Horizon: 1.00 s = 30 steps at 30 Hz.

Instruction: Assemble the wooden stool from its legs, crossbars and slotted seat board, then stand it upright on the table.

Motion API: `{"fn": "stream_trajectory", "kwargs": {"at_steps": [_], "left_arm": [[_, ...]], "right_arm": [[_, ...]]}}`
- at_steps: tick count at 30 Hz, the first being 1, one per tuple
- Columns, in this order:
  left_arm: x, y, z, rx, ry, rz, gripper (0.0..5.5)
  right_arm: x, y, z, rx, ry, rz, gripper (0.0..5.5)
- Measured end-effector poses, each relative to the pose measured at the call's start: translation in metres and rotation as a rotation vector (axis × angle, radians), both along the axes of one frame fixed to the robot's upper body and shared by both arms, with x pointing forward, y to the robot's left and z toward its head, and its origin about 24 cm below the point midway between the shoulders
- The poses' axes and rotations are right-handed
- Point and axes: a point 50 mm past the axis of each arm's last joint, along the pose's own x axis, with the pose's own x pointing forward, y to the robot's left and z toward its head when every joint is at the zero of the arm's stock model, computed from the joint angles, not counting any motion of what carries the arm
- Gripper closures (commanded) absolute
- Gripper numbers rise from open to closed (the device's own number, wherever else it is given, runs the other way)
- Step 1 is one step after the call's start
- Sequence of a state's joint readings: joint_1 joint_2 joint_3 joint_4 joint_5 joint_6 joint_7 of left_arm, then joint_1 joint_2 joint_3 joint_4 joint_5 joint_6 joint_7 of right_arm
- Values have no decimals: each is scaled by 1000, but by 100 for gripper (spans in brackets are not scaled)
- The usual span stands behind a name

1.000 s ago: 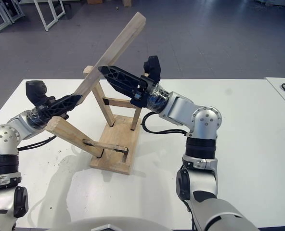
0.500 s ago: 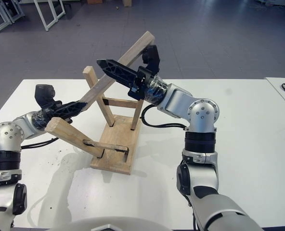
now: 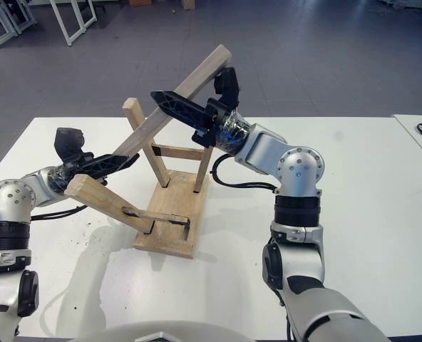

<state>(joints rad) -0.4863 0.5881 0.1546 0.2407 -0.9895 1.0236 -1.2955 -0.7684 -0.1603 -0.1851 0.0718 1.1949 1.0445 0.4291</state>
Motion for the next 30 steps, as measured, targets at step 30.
{"fn": "stream_trajectory", "kwargs": {"at_steps": [30], "left_arm": [[-29, 41, -65, 294, -52, 775, 73]], "right_arm": [[-95, -105, -99, -565, -589, 52, 347]]}}
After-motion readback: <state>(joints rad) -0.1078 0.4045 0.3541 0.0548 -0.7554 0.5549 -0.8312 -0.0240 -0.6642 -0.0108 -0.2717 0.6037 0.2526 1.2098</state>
